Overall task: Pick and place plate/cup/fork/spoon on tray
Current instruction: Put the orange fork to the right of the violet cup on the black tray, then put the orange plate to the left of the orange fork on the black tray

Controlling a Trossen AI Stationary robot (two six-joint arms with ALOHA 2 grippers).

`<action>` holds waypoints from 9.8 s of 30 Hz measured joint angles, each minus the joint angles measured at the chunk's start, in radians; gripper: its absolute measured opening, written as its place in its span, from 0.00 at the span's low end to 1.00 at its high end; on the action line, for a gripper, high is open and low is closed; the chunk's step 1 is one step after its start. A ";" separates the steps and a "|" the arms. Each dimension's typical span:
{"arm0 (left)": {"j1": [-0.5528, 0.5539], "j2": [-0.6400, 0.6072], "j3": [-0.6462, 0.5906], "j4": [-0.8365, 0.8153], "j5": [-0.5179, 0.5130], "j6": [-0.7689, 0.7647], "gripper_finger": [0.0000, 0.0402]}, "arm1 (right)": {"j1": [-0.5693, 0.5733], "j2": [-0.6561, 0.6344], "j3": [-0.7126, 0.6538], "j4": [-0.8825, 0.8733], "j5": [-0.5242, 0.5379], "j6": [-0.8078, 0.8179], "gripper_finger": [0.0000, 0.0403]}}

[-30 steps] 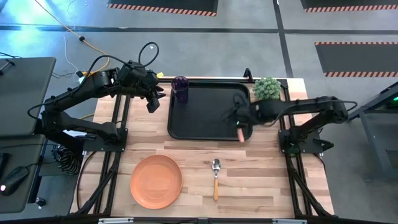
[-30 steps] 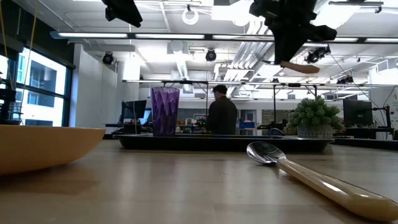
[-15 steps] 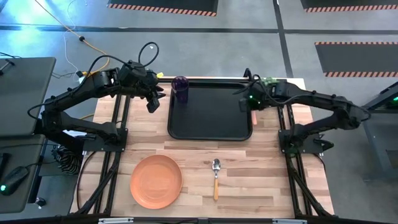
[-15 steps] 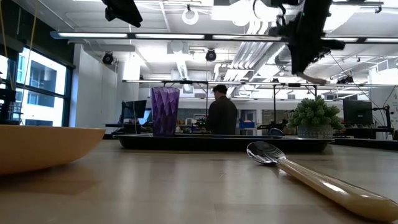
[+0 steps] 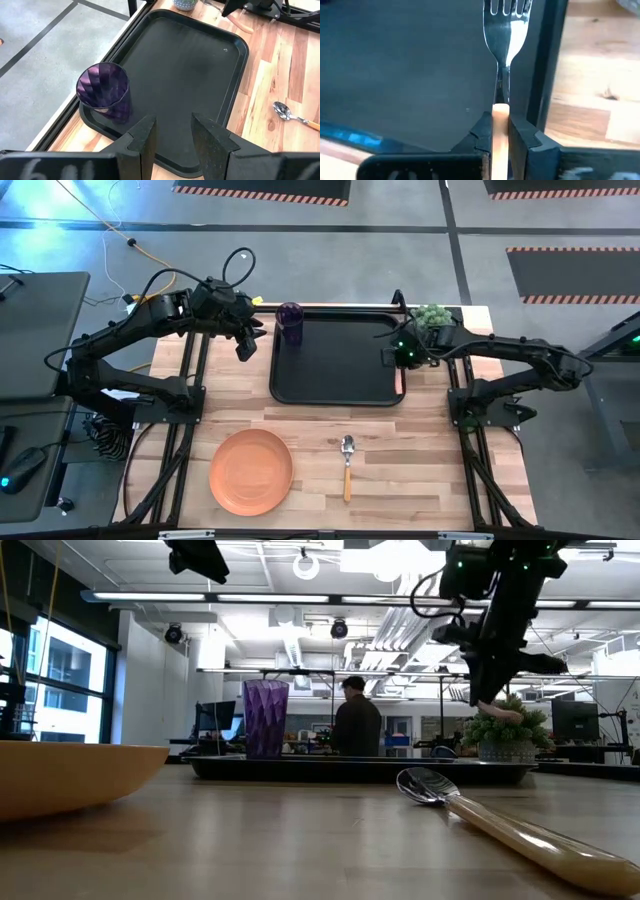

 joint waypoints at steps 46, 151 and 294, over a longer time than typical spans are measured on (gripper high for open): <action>0.001 0.000 0.000 0.001 0.000 0.003 0.28 | -0.097 0.392 0.112 0.041 -0.086 -0.075 0.04; 0.000 0.000 0.000 -0.002 -0.014 -0.157 0.28 | 0.013 0.230 0.264 -0.108 0.011 0.013 0.20; -0.677 0.398 -0.608 0.448 0.157 -0.179 0.04 | 0.386 -0.072 0.265 0.335 0.232 -0.147 0.20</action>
